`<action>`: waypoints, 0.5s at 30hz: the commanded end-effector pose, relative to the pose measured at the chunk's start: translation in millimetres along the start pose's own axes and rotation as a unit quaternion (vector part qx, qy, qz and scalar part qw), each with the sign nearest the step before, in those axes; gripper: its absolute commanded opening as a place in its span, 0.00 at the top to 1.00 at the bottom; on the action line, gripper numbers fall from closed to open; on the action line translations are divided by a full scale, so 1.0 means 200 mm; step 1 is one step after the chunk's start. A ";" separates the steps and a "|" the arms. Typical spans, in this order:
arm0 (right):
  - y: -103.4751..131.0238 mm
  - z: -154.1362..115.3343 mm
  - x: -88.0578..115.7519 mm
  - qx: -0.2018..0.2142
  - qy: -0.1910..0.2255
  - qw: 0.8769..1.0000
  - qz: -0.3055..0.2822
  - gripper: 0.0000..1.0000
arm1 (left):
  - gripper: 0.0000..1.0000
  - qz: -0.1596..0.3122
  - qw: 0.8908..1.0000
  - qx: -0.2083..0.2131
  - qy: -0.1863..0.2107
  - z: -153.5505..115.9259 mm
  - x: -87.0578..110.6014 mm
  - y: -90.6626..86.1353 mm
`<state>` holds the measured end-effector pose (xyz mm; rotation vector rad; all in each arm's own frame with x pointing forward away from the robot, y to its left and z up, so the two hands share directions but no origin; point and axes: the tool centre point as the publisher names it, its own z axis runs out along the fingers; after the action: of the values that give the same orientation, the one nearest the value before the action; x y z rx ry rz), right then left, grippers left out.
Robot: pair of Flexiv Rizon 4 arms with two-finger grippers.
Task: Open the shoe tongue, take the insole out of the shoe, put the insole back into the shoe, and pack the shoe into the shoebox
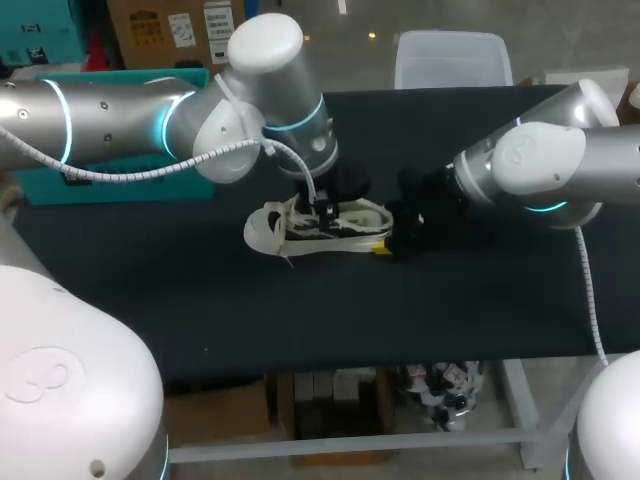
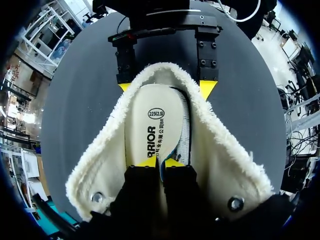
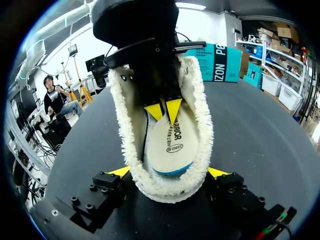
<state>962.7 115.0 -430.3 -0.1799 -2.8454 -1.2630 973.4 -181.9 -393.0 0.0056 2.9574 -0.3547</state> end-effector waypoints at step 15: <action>-0.01 0.03 0.02 -0.001 0.004 1.000 -0.001 1.00 | 1.00 0.011 0.998 0.043 0.043 -0.24 -0.03 -0.07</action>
<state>961.7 115.5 -430.3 -0.1753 -2.8412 -1.2656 970.6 -194.0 -353.2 0.0560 3.0170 -0.4663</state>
